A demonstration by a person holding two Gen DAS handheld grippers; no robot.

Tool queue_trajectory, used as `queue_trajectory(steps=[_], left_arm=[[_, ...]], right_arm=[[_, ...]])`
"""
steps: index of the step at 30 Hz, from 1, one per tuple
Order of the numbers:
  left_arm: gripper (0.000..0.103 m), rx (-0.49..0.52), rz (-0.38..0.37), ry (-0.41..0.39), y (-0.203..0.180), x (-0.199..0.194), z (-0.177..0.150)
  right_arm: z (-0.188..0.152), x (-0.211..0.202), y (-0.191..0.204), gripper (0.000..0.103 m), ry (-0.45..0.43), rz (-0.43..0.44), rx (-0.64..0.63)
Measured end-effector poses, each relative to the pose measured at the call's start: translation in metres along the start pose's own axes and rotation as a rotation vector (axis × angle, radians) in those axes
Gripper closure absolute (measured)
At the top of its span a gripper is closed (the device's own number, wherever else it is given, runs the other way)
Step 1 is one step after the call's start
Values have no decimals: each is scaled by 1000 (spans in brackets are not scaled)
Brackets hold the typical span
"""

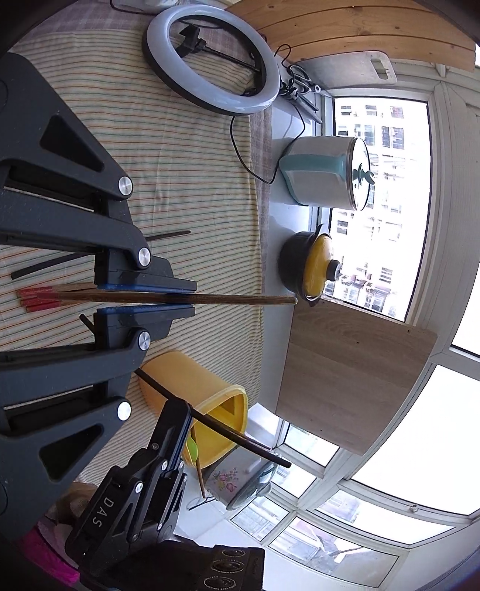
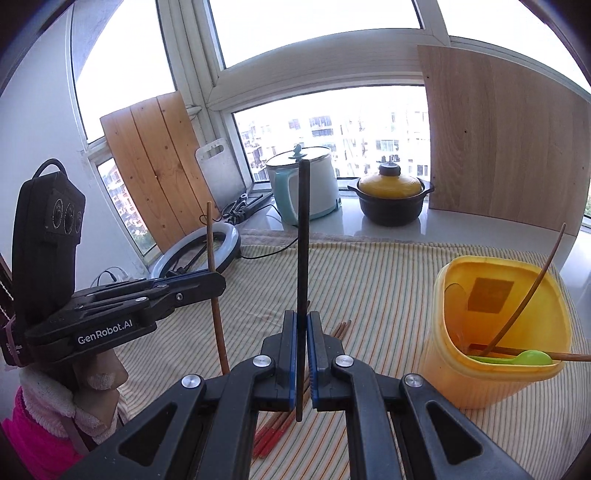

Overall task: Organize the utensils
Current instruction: 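Lift both chopsticks upright with both tools and carry them toward the yellow container, then lower both chopsticks into the yellow container and open both tools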

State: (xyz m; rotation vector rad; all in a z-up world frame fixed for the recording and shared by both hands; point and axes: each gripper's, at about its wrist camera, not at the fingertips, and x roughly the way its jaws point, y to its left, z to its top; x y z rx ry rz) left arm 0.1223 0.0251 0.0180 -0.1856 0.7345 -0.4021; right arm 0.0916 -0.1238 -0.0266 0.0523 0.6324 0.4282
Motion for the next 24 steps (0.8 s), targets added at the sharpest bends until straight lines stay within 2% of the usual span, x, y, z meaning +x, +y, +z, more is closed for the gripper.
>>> queue_trajectory(steps=[12,24], left_arm=[[99,28,-19,-48,-20,-7,16],[99,45,-36,-71,-35,-2,29]], right_arm=[[33,-47,-22,100,-146,-15,37],[61,-100,-57,100,-289,-81,83]])
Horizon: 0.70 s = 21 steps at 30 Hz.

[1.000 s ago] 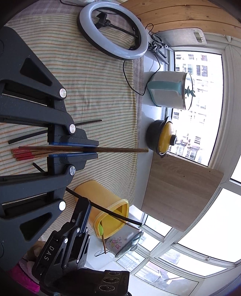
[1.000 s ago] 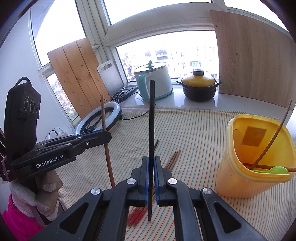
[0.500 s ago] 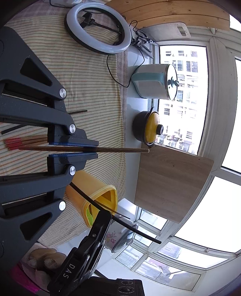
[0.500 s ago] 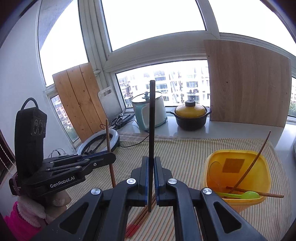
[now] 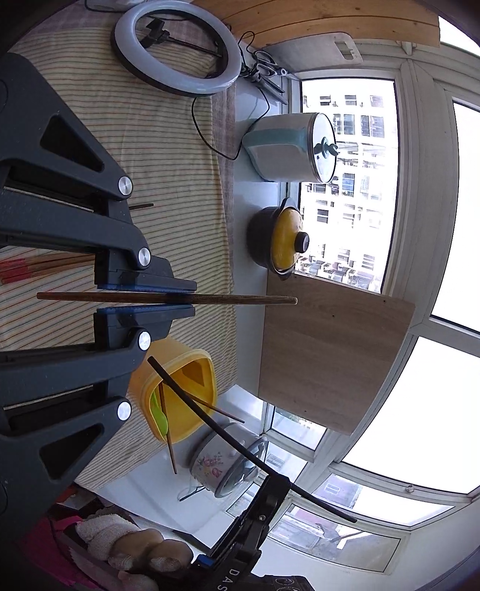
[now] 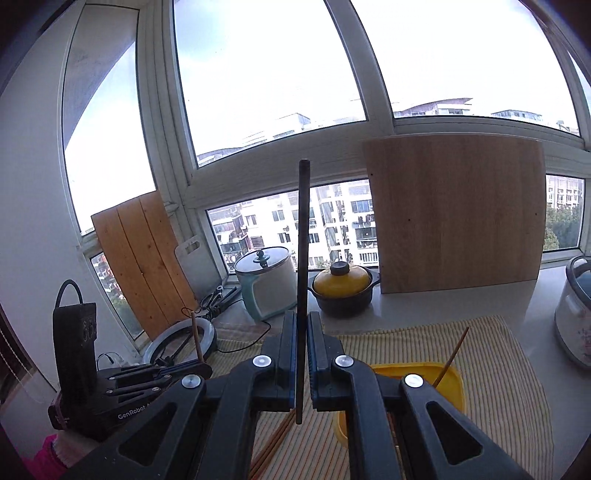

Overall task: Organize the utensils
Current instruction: 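Lower both chopsticks into the yellow container and open both tools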

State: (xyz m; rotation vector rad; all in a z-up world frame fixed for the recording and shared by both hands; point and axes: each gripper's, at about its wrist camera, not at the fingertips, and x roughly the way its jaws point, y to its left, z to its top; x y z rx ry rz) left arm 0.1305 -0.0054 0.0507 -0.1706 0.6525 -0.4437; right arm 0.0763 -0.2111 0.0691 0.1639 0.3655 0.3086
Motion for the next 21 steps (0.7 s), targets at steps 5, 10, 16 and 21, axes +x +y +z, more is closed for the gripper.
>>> queue_trajectory(steps=[5,10,16,21], left_arm=[[99,-3,-9,-13,-5,2,7],[99,-5,-24,-37,-14,3,20],[99,2,-55,-71,-32,8,39],[99,0,-81,-93,-46,15,52]], right_arm=[[10,-13,-16,100,-42,-34,22],[13,-19,-33,100,-55,-77,37],[6,-20,-54,100,-37,-119,53],[1,-20,-67,100,-13,-140,60]])
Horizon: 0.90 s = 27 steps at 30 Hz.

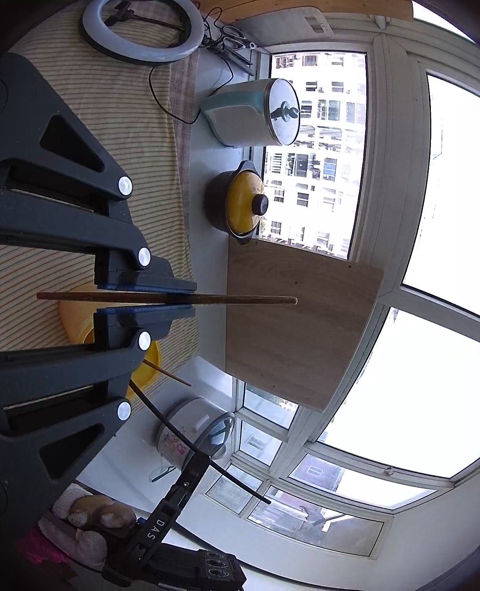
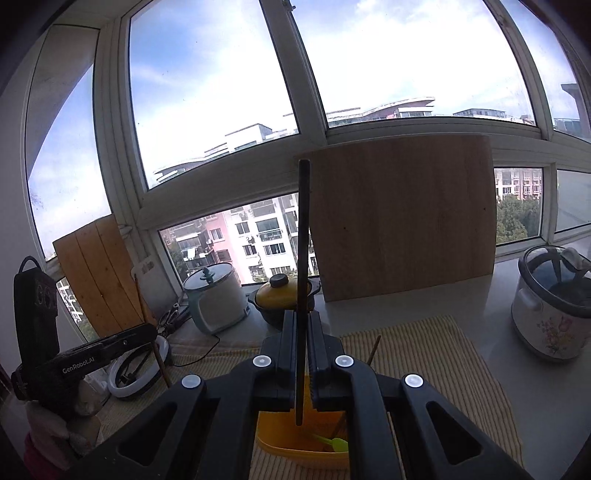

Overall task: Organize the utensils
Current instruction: 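Lower both chopsticks into the yellow container and open both tools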

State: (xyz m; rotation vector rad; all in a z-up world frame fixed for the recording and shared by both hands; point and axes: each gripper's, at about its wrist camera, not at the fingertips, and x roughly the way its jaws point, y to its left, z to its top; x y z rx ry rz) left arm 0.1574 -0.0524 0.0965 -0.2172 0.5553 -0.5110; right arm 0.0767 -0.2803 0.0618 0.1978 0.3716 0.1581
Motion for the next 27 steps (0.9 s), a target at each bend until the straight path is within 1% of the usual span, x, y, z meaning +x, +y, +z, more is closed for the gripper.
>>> queue_trajectory(steps=[4,11,14,27], left_arm=[[99,-8,-21,-17,-9,6,10],[99,1,-27,-42,-24,21,22],[99,-12,-41,-32,-28,34,22],[99,-19,-20,-10,-36,64,13]], right_arm=[[-4,2,-7,100,16,-11,1],[-13,9,-17,100,53,-11,15],[-18,14,-17,100,75,-4,23],[-31,24,-20,100,126,-2,33]])
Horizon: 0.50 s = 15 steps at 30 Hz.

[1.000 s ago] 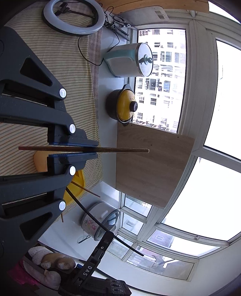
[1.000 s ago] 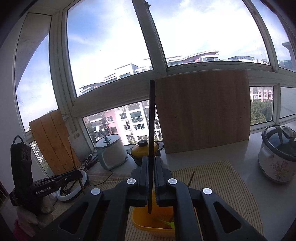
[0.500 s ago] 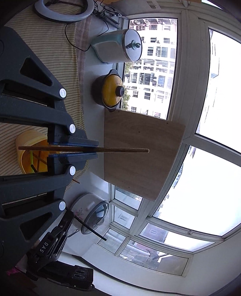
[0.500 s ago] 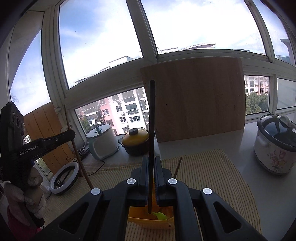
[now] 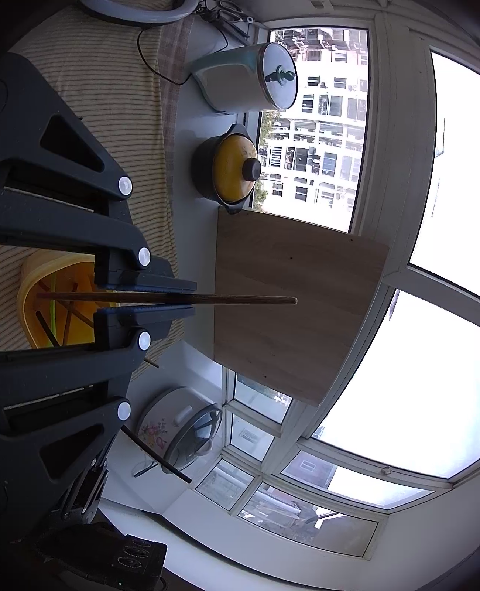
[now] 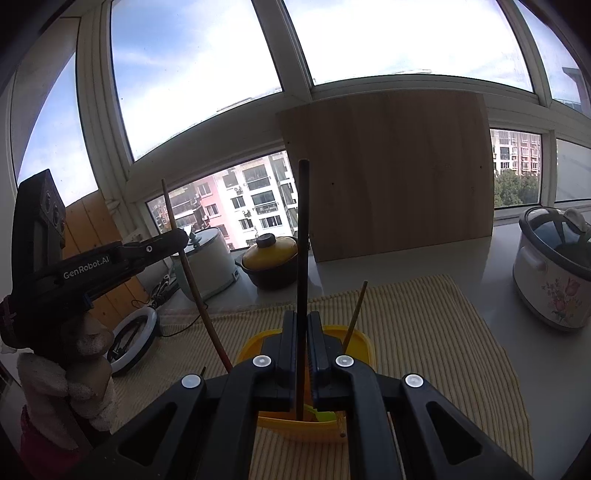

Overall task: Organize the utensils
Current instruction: 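Lower both chopsticks into the yellow container and open both tools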

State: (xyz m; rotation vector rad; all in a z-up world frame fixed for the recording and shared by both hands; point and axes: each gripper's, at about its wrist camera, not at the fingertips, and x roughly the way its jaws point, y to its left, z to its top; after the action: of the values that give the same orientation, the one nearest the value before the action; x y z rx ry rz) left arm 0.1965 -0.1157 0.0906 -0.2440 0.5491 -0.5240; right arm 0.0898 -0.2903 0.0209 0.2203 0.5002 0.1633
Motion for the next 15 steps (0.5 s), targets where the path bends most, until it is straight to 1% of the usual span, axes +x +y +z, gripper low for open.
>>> queue_trajectory(steps=[9,11,15], left_arm=[[99,21,-11,39,-1,7,-13],[99,26,-12,45,-2,7,-15],[99,42,-22,68,-3,7,-18]], right_arm=[[-7,6,-1,96,26,6,11],[-8,5,1,81,22,5,9],[-10,3,3,76,17,1,9]])
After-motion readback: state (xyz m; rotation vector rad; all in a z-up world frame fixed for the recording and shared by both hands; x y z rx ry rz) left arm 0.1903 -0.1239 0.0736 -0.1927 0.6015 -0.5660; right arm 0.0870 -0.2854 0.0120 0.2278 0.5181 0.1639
